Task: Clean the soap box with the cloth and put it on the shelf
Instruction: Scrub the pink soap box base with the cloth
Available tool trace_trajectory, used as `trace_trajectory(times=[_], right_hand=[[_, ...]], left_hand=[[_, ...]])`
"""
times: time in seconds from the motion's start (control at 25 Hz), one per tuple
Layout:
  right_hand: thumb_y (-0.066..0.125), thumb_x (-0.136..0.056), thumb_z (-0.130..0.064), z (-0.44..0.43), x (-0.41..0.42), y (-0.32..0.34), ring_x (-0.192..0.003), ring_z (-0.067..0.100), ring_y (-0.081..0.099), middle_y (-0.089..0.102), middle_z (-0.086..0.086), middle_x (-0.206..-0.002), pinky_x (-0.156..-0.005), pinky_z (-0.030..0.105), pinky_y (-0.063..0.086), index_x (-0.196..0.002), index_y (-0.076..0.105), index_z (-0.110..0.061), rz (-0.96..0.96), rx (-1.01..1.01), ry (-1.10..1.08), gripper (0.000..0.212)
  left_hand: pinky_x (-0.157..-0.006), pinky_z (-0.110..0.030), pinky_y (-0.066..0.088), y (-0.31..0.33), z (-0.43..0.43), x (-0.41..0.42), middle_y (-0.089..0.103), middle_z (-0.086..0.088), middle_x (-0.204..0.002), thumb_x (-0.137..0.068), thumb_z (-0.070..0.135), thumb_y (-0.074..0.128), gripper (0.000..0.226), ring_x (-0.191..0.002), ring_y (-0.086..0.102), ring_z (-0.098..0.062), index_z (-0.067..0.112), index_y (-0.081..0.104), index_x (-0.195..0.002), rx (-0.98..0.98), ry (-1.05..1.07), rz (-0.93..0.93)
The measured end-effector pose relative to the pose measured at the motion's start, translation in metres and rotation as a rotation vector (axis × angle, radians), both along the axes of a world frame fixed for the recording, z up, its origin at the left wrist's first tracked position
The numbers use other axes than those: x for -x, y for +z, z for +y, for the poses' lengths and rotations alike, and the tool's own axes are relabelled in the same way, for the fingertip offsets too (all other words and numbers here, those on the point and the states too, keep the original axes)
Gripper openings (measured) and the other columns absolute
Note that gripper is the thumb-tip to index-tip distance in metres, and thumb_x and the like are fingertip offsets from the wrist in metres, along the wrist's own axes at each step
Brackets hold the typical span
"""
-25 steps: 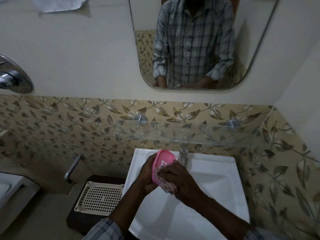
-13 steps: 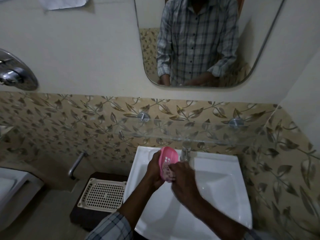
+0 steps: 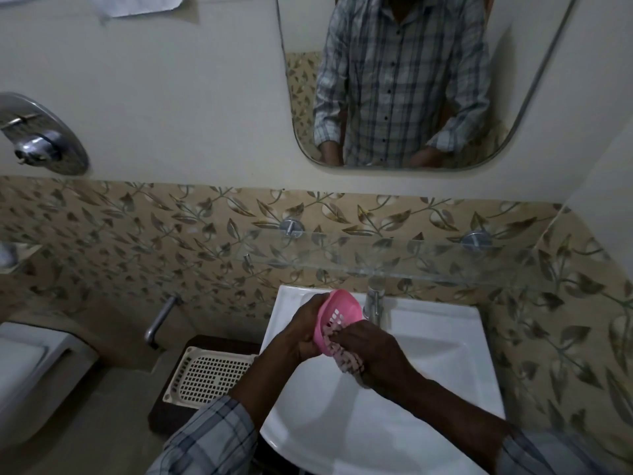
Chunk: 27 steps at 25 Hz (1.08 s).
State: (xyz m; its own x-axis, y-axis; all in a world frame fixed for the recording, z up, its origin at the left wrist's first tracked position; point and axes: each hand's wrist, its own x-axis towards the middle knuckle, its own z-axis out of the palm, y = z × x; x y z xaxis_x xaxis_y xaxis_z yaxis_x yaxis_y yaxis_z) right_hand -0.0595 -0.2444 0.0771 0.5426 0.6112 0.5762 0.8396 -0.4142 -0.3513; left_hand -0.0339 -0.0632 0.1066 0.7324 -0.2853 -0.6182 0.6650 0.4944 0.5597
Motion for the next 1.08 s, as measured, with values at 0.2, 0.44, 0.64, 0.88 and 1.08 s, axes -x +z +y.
trace_trajectory(times=[0.2,0.44,0.64,0.88,1.08], right_hand=[[0.079,-0.077,-0.006,-0.029,-0.026,0.034,-0.091,0.027,0.073,0.077,0.012,-0.099,-0.089,0.039,0.057,-0.095,0.079,-0.005,-0.226,0.137,0.01,0.018],[0.064,-0.068,0.006,-0.005,-0.012,0.042,-0.083,0.011,0.07,0.074,-0.009,-0.089,-0.07,0.023,0.055,-0.098,0.076,-0.016,0.609,-0.306,-0.194,0.04],[0.06,-0.08,0.005,0.015,-0.016,0.041,-0.105,0.026,0.065,0.071,0.009,-0.113,-0.088,0.029,0.052,-0.118,0.068,-0.01,0.423,-0.284,-0.482,0.041],[0.067,-0.092,-0.007,-0.041,-0.029,0.013,-0.115,0.021,0.063,0.07,0.007,-0.12,-0.116,0.045,0.035,-0.113,0.071,-0.013,-0.196,0.204,0.186,0.022],[0.064,-0.087,0.0,-0.023,-0.014,0.021,-0.107,0.035,0.066,0.072,0.019,-0.108,-0.102,0.046,0.049,-0.111,0.073,-0.002,0.209,0.115,0.116,0.025]], left_hand=[[-0.084,-0.046,0.052,0.003,0.005,0.009,0.066,-0.022,-0.104,-0.087,0.041,0.06,0.052,-0.092,0.062,-0.033,0.0,0.061,-0.118,0.043,-0.187,0.066],[-0.069,-0.038,0.061,0.005,0.0,0.005,0.074,-0.021,-0.091,-0.079,0.046,0.062,0.05,-0.076,0.073,-0.032,0.002,0.076,-0.099,0.044,0.031,-0.027],[-0.083,-0.044,0.053,0.014,-0.014,0.002,0.07,-0.022,-0.105,-0.097,0.056,0.042,0.063,-0.097,0.062,-0.033,0.002,0.062,-0.122,0.102,-0.005,-0.026],[-0.085,-0.046,0.045,0.014,-0.003,0.013,0.069,-0.022,-0.1,-0.097,0.051,0.045,0.058,-0.092,0.059,-0.034,-0.001,0.066,-0.113,0.067,-0.207,0.164],[-0.08,-0.041,0.053,0.015,-0.01,0.009,0.07,-0.02,-0.092,-0.093,0.051,0.051,0.055,-0.088,0.063,-0.032,0.001,0.066,-0.108,0.081,-0.095,0.123]])
